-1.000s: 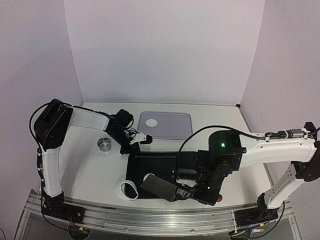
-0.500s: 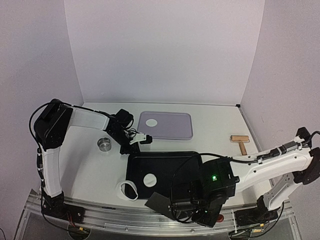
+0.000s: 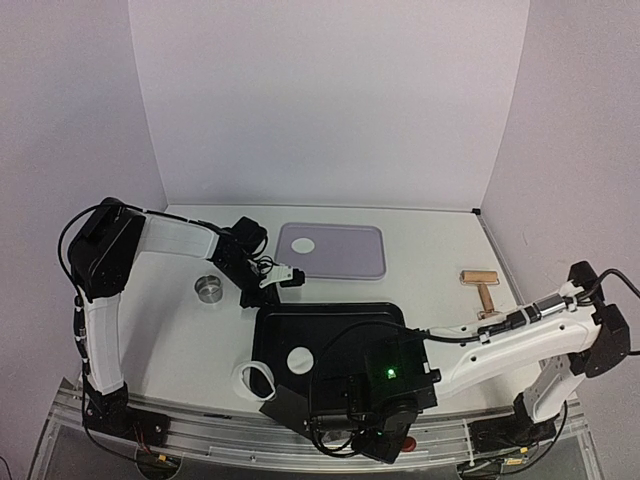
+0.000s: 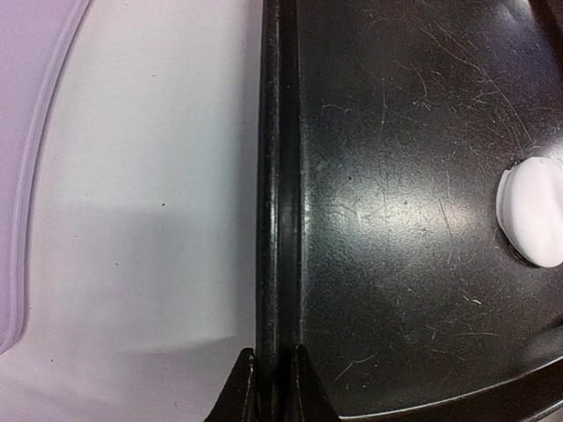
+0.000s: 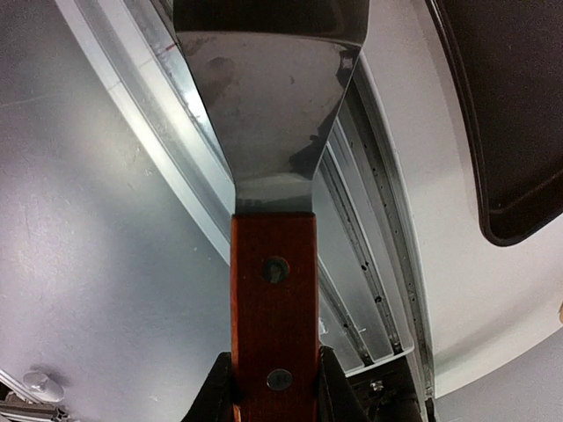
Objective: Roll out the dumpling wrappers from the dough
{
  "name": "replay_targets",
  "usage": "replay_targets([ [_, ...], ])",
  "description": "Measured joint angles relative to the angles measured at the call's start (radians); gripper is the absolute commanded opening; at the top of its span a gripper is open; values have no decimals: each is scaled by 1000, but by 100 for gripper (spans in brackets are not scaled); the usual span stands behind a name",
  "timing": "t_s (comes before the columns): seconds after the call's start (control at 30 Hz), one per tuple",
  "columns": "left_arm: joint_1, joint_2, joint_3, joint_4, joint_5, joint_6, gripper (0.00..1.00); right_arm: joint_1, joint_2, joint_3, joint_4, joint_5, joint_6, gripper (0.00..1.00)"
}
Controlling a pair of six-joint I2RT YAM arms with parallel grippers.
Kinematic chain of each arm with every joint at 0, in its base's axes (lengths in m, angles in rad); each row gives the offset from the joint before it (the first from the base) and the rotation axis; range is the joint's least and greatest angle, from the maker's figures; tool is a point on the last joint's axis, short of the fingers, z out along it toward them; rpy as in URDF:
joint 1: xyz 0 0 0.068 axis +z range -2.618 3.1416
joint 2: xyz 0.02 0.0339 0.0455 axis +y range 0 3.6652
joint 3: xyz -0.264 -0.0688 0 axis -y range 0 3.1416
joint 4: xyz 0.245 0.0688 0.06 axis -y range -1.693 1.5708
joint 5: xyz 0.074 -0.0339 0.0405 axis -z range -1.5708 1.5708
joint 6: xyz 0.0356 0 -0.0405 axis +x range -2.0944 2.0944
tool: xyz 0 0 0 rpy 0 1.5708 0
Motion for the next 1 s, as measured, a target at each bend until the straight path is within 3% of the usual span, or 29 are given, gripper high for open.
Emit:
replay_targets([
  [0.8,0,0,5,-10,4,-9,0,-114,74,57,169,98,44,0],
  [1.0,-1,0,5,-10,4,-10,0,-120,58,-34,311,57,40,0],
])
